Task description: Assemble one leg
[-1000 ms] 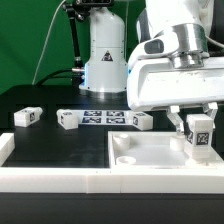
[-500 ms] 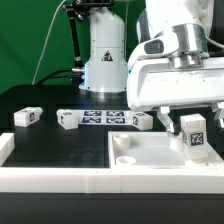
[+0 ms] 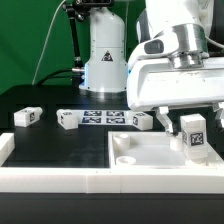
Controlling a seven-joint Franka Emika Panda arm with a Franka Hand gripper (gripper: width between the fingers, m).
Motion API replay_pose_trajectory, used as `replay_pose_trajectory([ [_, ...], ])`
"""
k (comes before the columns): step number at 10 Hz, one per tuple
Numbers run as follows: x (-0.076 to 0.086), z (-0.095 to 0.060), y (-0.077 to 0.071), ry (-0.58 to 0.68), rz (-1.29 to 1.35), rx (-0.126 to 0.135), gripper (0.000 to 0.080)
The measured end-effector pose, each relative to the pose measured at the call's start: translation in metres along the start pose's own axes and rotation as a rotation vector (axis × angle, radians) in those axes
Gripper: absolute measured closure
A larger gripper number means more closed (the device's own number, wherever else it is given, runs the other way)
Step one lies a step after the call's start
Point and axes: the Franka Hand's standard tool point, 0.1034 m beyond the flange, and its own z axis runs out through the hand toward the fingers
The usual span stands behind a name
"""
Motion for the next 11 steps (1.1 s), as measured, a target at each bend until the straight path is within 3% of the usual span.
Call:
replay_pose_trajectory([
  [6,0.016,-0.014,0.01,-0.086,0.013,0.018,0.015],
  [7,0.011,-0.012,0.005,-0.22,0.023,0.053,0.015],
  [8,0.018,-0.012,0.004,-0.302,0.032,0.076,0.015],
  [9,0.02,-0.011,0.006,-0.344,0.037,0.085,0.015],
  [10,0.013,-0.012,0.005,-0.451,0.049,0.106,0.015],
  [11,0.016,-0.012,0.005,-0.543,0.052,0.126,0.015],
])
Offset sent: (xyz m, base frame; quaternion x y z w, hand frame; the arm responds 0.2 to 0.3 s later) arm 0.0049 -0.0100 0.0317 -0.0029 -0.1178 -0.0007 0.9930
